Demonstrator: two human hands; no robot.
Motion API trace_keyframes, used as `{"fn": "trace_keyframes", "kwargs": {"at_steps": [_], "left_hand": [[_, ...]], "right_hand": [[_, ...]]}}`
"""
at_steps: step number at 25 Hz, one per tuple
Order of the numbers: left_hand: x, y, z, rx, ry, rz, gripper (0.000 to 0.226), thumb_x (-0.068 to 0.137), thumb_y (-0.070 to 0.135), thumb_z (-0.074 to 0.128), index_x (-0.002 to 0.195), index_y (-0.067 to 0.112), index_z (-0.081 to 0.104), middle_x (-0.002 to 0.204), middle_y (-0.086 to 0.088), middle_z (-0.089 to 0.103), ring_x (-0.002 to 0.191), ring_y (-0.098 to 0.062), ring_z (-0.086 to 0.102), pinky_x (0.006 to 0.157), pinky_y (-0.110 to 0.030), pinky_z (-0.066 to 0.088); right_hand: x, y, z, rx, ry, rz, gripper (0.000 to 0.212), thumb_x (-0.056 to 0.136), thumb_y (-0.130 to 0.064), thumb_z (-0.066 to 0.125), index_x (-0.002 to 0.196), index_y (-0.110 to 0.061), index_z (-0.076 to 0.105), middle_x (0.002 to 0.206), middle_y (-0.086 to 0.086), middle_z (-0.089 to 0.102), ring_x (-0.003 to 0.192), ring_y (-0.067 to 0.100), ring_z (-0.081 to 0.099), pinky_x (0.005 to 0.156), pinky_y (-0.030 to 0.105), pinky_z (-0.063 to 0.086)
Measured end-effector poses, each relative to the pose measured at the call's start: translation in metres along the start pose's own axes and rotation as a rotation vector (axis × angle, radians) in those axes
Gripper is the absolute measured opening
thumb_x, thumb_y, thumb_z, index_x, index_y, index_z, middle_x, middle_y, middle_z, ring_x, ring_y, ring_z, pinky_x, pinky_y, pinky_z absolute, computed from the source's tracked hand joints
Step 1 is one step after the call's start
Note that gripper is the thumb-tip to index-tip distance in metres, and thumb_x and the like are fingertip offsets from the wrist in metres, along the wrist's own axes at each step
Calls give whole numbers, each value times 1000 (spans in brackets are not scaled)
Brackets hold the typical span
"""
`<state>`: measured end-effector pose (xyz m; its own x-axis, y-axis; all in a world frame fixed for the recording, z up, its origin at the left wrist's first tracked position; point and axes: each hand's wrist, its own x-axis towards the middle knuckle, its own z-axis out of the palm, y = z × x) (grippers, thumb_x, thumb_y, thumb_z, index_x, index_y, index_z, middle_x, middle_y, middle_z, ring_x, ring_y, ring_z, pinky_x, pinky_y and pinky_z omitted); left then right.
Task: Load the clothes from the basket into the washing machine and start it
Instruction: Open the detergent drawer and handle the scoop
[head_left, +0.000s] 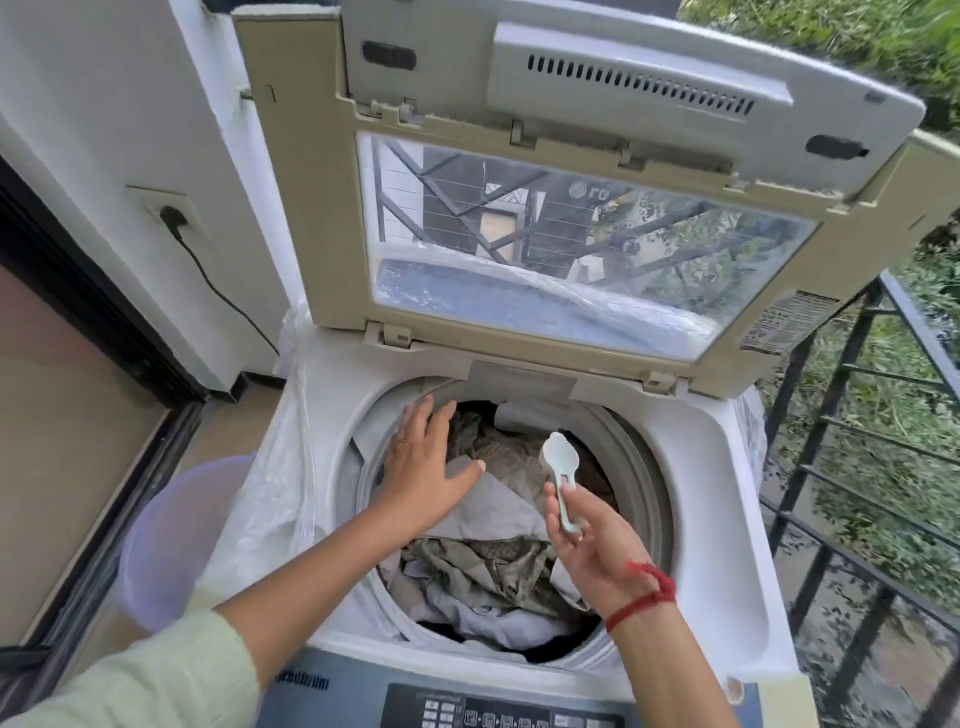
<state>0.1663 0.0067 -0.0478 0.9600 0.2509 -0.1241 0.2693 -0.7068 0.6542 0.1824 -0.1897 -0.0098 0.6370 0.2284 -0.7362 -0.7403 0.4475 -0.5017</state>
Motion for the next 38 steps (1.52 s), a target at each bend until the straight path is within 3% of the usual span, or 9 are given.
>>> {"fn": "trace_keyframes", "kwargs": {"at_steps": [3,7,9,13,17,23,28,35,38], "left_hand": [[-41,-15,-34,-84,81,36,69,80,59,51,138,22,39,150,-3,27,145,-24,9,116,-44,18],[-98,-33,-63,-190,291,52,35,86,33,64,119,22,58,137,0,45,142,-19,20,109,-31,24],[-127,-42,-69,-199,373,53,39,81,42,57,114,22,61,132,1,50,140,-19,26,104,-28,27],[-201,-63,-57,-196,500,-3,46,80,46,49,111,16,63,124,-3,54,129,-21,41,104,-40,37],[-307,-78,-36,-124,617,-98,42,80,40,51,106,10,64,114,-8,58,116,-27,50,106,-31,33],[-526,-106,13,46,723,-460,50,79,46,49,110,10,64,115,-12,59,117,-26,48,106,-46,35],[-699,-123,43,39,802,-761,52,76,45,50,106,5,64,109,-15,61,110,-23,47,99,-32,31],[-847,-145,74,-49,953,-1094,60,70,52,48,102,5,67,95,-13,62,87,-35,61,83,-43,49],[-892,-166,72,-77,907,-1142,65,68,54,46,106,7,65,93,-12,61,93,-34,58,83,-42,47]], "right_hand": [[-41,13,-12,-135,38,-127,18,88,-5,59,104,0,64,87,7,70,67,9,64,58,17,56],[-73,30,-9,-335,53,-262,17,92,-2,52,106,-8,60,80,6,68,52,5,59,54,18,55],[-85,44,-6,-429,3,-274,22,95,1,46,109,-10,58,80,6,63,48,5,55,49,18,52],[-115,80,-8,-701,-81,-292,20,96,-7,48,104,-17,62,67,-2,57,49,6,45,49,17,42],[-154,128,-26,-792,-211,-301,9,95,-12,49,99,-15,57,58,-1,43,39,3,37,48,19,36],[-210,226,-70,-1035,-496,-236,10,88,-19,62,95,-13,58,61,-4,43,43,2,38,51,21,36],[-259,330,-95,-1281,-678,-157,13,87,-18,64,94,-10,59,65,-4,49,43,-4,45,42,13,38],[-314,444,-104,-1571,-896,-115,7,81,-22,72,81,-17,67,73,-4,63,66,10,52,61,24,43],[-329,517,-102,-1704,-932,-124,9,79,-22,74,81,-14,70,73,-4,64,68,11,54,59,21,41]]}}
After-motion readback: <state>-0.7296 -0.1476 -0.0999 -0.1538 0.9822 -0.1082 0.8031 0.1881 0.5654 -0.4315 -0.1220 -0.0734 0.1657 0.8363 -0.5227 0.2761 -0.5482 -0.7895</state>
